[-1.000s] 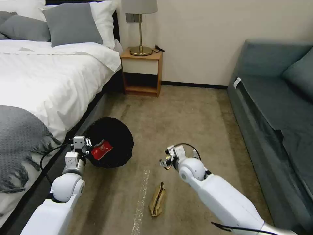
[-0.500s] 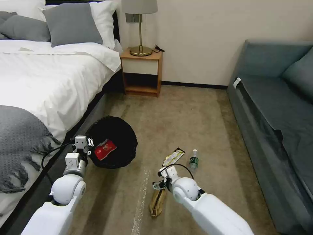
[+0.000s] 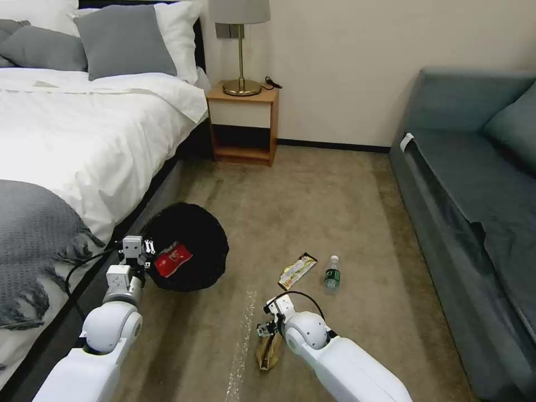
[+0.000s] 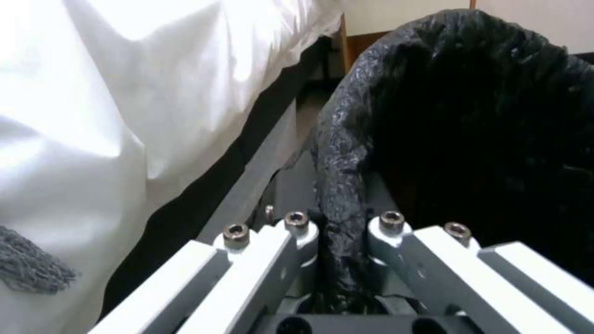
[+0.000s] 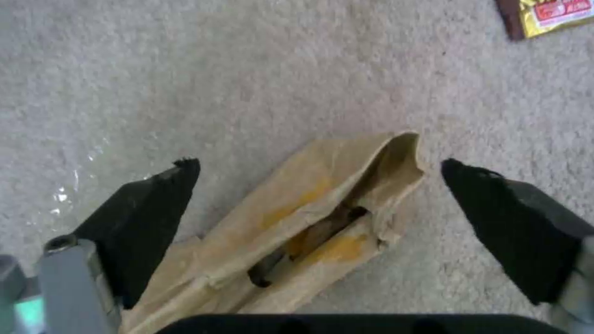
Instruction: Pick up the trash bin, then pick up the garbage on the floor and place it into the trash bin.
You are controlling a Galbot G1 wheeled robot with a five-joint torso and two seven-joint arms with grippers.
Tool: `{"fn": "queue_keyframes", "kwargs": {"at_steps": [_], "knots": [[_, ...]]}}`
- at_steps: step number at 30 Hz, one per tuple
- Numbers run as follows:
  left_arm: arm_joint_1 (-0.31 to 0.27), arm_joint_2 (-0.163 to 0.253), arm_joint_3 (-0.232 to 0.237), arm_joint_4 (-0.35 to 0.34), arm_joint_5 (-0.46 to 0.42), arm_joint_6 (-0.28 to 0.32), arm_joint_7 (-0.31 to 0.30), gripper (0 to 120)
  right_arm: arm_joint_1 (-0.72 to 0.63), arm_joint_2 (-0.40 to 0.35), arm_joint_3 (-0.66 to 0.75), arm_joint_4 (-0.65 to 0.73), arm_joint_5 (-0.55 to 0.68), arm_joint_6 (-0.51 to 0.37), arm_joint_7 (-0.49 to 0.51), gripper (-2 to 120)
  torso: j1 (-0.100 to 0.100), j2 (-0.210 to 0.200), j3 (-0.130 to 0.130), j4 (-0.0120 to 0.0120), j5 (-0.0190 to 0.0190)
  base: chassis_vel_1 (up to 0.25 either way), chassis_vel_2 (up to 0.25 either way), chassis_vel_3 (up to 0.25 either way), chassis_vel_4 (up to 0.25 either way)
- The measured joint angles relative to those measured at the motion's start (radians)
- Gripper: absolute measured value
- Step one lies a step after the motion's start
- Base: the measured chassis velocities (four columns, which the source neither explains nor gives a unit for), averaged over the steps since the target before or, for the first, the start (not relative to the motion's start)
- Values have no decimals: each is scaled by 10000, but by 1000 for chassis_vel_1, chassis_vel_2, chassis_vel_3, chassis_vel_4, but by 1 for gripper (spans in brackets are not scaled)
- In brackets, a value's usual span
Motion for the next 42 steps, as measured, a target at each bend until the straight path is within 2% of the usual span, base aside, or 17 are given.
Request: {"fn": "queue_keyframes", "kwargs": {"at_steps": [1,4,5,8,9,12,14,15,16,17,18,20,22,25,28,42], "knots": [[0,0,0,0,0,0,0,4,0,0,0,0,0,0,0,98,0,0,0,0,0,0,0,0,0],[-76,-29,52,85,0,-23,12,4,-6,-10,45,-153,-96,3,-223,82,0,0,0,-1,1,0,0,0,0],[-76,-29,52,85,0,-23,12,4,-6,-10,45,-153,-96,3,-223,82,0,0,0,-1,1,0,0,0,0],[-135,-41,81,128,0,-26,16,4,-9,-15,86,-237,-146,6,-345,68,0,0,0,-1,1,0,0,0,0],[-135,-41,81,128,0,-26,16,4,-9,-15,86,-237,-146,6,-345,68,0,0,0,-1,1,0,0,0,0],[-177,-42,93,154,-2,-26,18,4,0,-36,112,-274,-160,9,-461,53,0,0,0,-1,1,0,0,0,0],[-179,-40,94,154,-3,-26,20,4,6,-43,122,-275,-161,9,-484,50,0,0,0,-1,1,0,0,0,0],[-179,-38,93,154,-7,-26,21,4,16,-52,130,-275,-161,9,-499,42,0,0,0,-1,1,0,0,0,0],[-179,-36,93,154,-8,-26,21,4,20,-56,132,-275,-161,9,-502,41,0,0,0,-1,1,0,0,0,0],[-179,-35,93,151,-9,-27,21,4,23,-64,140,-275,-161,9,-509,35,0,0,0,-1,1,0,0,0,0],[-179,-35,93,151,-9,-27,21,4,23,-64,140,-275,-161,9,-509,35,0,0,0,-1,1,0,0,0,0],[-170,-46,90,126,-8,-26,22,4,12,-75,169,-274,-172,10,-537,24,0,0,0,-1,2,0,0,0,0],[-168,-52,90,119,-6,-26,22,4,9,-76,173,-275,-179,10,-542,22,0,0,0,-1,1,0,0,0,0],[-185,-153,104,81,26,-26,22,4,-16,-77,227,-354,-294,12,-622,7,0,0,0,-1,2,0,0,0,0],[-200,-192,120,80,39,-27,22,4,-11,-84,282,-361,-303,12,-643,0,0,0,0,-2,2,0,0,0,0],[-99,-281,156,129,143,-107,82,4,484,-265,1254,-137,-324,17,-879,0,0,0,1,-1,3,0,0,0,0]]}}
